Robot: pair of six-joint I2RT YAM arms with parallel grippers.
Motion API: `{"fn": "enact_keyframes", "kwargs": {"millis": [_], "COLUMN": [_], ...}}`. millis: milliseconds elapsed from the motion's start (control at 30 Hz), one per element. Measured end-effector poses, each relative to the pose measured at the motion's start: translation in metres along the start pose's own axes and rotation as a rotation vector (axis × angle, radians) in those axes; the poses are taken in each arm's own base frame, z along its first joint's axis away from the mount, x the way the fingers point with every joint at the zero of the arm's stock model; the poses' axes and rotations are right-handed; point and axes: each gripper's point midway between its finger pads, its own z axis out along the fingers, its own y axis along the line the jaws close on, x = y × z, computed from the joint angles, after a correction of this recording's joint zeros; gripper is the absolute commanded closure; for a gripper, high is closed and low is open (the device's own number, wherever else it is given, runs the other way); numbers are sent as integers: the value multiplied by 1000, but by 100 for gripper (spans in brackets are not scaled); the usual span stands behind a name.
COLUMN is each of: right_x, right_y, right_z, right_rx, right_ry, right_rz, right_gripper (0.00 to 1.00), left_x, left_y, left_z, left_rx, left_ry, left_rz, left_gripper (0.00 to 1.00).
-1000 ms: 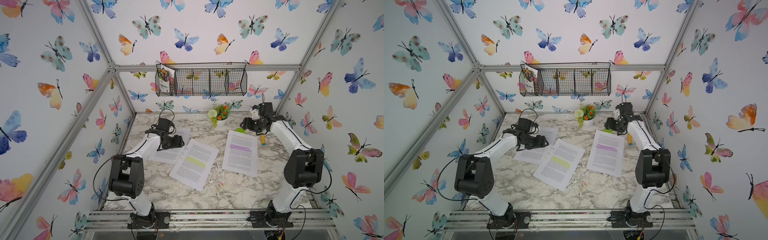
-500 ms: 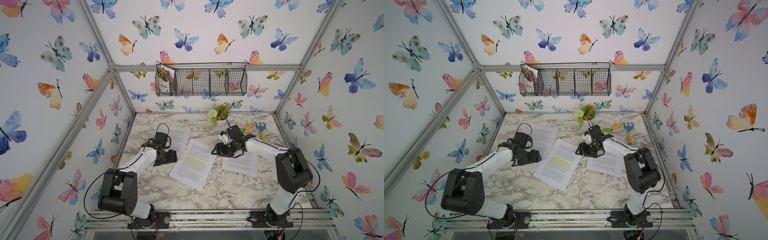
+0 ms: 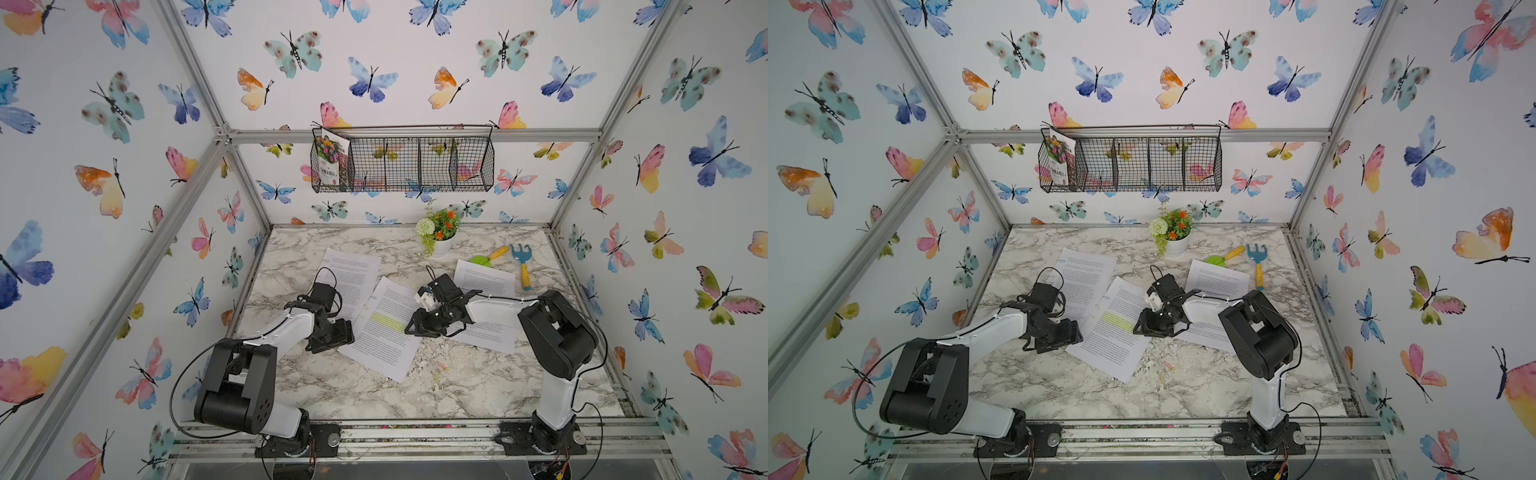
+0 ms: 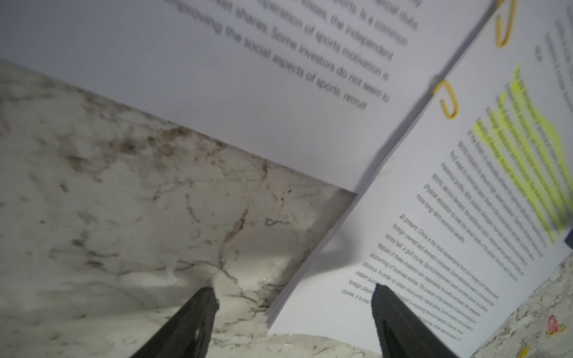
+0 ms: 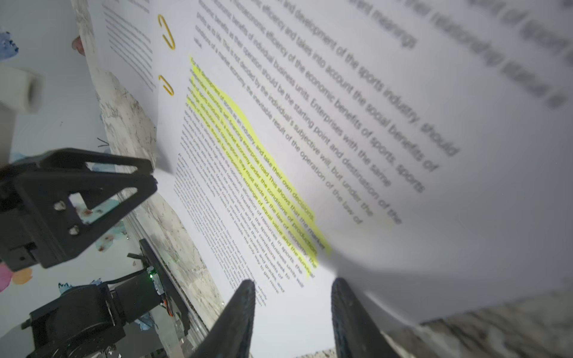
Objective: Unclip the paperclips from the documents
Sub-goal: Pick up the document from the center of the board.
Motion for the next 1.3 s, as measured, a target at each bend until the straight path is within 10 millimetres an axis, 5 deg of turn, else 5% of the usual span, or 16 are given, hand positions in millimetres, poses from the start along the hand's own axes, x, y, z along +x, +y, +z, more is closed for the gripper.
{"fn": "enact_keyframes", "kwargs": {"millis": [433, 667, 800, 867, 967, 1133, 1200, 1300], "right_x": [-2, -3, -3, -3, -3, -3, -3, -3], "right_y": [5, 6, 7, 6, 6, 7, 7, 7], "right_z": [16, 18, 18, 19, 19, 20, 20, 20], "right_rx": [-31, -37, -39, -39, -39, -41, -43, -45], "right_ry": [12, 15, 14, 14, 15, 17, 18, 18], "right_rz": [14, 12, 11, 10, 7, -3, -7, -10], "right_gripper": [80, 82, 82, 82, 82, 83, 83, 83], "left_x": [8, 32, 27, 19, 10, 14, 15, 19], "left_y": [-54, -57, -61, -66, -76, -96, -102, -101], "left_z": [4, 0, -11, -18, -28, -40, -46, -49], "left_rx": [341, 382, 380, 387, 422, 544, 584, 586], "left_ry": [49, 146, 145, 131, 114, 141, 143, 150], "left_rz": [15, -16, -12, 4, 29, 44, 54, 66], "left_gripper": [25, 53, 58, 56, 40, 37, 43, 66]}}
